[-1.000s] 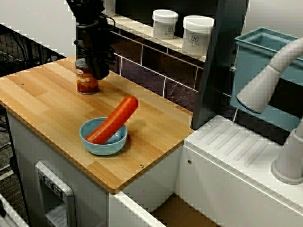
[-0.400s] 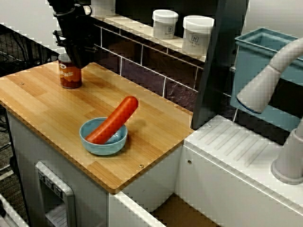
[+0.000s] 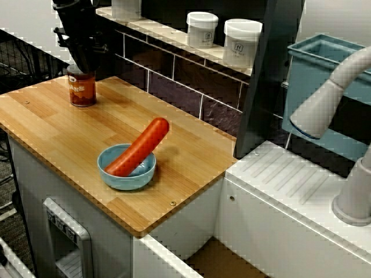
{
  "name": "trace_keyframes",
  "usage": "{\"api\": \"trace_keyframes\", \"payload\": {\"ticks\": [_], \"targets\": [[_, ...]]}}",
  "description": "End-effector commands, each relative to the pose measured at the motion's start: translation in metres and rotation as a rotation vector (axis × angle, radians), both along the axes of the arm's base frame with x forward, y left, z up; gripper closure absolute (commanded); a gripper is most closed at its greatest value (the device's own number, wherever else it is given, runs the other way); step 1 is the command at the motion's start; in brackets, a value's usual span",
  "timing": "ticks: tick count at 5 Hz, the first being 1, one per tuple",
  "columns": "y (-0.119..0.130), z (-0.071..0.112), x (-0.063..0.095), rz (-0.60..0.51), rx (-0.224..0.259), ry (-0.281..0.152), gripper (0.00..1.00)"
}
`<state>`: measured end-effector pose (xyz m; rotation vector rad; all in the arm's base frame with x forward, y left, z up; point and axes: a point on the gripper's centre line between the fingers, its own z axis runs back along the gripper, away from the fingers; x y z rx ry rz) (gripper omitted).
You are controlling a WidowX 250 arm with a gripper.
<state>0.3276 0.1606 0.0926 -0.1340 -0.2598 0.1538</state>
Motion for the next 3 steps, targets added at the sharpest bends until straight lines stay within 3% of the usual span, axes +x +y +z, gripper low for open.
{"api": "trace_keyframes", "payload": {"ticks": [1,2,3], "targets": [[0.016,0.025,-0.021,-0.013,0.017,-0.05,0.0],[0.021,0.032,-0.031,-0.026,0.008,-0.054,0.0],[0.033,0.038,-0.043,-0.057,-0.004,-0.022,0.0]]}}
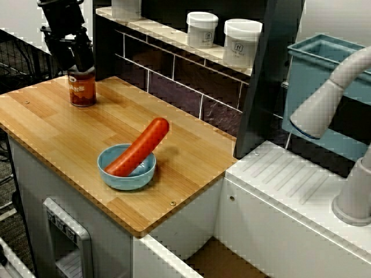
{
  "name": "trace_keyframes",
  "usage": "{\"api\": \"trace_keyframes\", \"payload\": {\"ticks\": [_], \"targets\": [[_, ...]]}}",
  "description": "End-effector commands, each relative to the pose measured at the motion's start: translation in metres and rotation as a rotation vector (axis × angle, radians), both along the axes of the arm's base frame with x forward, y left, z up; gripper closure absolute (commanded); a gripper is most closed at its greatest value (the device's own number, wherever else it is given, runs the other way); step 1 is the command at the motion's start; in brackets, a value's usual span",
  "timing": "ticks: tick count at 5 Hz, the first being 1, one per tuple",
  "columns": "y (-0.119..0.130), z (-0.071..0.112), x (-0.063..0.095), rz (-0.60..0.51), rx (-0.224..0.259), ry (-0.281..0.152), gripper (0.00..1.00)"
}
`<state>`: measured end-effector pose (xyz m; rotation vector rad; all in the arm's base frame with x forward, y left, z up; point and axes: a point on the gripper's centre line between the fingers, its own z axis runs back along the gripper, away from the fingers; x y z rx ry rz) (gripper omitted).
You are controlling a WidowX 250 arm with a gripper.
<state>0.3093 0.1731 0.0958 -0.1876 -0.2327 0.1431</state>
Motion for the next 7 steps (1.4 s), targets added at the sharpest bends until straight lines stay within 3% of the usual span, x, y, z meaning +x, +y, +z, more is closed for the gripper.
{"api": "trace_keyframes", "payload": {"ticks": [1,2,3,4,5,7], "targets": [[0.04,0.04,-0.041,-0.042,0.017,-0.047,0.0],[0.062,0.034,-0.052,-0.006,0.013,-0.028,0.0],[0.083,0.022,-0.047,0.059,0.091,-0.071,0.0],[0.092,0.003,-0.027,0.127,0.186,-0.093,0.0],[0.095,-0.011,-0.001,0.157,0.24,-0.097,0.0],[0.078,-0.018,0.029,0.186,0.206,-0.079,0.0]]}}
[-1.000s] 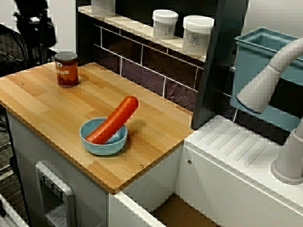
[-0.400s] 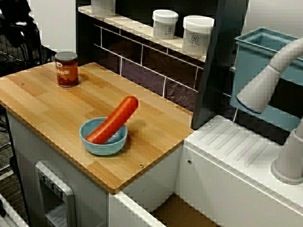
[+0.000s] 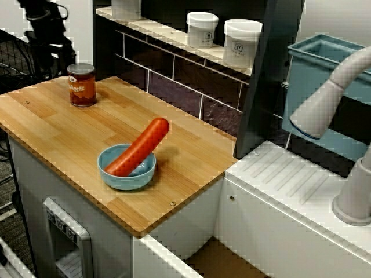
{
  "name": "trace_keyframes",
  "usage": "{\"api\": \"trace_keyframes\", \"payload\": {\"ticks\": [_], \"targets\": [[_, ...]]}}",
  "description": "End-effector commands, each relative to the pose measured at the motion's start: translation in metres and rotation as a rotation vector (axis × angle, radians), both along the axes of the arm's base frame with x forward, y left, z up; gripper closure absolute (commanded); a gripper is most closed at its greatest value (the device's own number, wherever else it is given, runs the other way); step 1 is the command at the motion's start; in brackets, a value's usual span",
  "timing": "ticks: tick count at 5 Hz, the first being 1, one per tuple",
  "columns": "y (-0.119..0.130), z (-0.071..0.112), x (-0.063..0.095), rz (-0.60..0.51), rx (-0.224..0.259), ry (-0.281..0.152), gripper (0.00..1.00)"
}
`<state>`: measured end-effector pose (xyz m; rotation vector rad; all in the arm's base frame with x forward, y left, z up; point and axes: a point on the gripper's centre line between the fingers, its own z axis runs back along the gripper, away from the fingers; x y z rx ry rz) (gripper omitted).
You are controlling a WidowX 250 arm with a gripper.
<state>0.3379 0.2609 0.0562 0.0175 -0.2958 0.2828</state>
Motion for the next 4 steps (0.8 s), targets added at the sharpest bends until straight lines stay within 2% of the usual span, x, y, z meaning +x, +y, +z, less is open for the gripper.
{"api": "trace_keyframes", "payload": {"ticks": [1,2,4], "targets": [[-0.024,0.022,0.005,0.04,-0.023,-0.024,0.0],[-0.035,0.027,0.001,0.054,-0.076,-0.033,0.0],[-0.058,0.03,-0.014,0.041,-0.127,-0.023,0.0]]}}
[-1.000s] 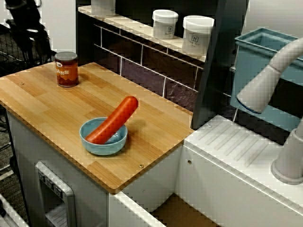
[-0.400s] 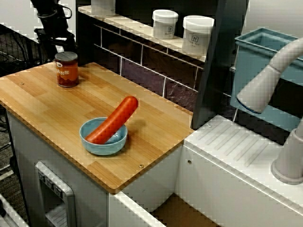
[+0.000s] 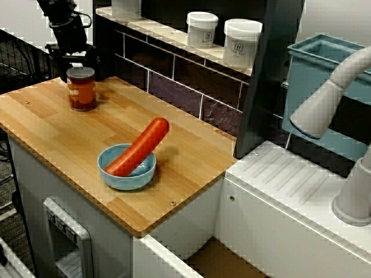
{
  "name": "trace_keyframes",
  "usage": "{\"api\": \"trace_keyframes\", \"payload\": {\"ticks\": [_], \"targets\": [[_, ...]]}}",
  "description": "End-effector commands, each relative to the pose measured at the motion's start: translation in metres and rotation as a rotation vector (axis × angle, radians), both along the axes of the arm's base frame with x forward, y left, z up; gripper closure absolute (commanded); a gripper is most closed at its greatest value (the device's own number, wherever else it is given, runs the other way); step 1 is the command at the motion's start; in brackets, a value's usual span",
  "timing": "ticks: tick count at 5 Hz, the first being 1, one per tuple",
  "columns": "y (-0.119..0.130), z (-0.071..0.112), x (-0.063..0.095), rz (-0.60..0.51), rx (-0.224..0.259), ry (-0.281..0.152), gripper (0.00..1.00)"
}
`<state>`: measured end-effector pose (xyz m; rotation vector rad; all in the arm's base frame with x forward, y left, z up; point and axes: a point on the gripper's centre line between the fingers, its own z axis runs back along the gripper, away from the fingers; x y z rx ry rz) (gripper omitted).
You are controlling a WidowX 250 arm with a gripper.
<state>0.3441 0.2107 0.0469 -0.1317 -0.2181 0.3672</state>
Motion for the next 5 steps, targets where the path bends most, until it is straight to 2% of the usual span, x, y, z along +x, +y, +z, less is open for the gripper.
{"api": "trace_keyframes", "payload": {"ticks": [1,4,5], "targets": [[-0.023,0.038,-0.03,-0.013,0.016,-0.074,0.0],[-0.066,0.032,-0.055,-0.053,0.014,-0.08,0.0],[-0.067,0.032,-0.055,-0.052,0.01,-0.079,0.0]]}}
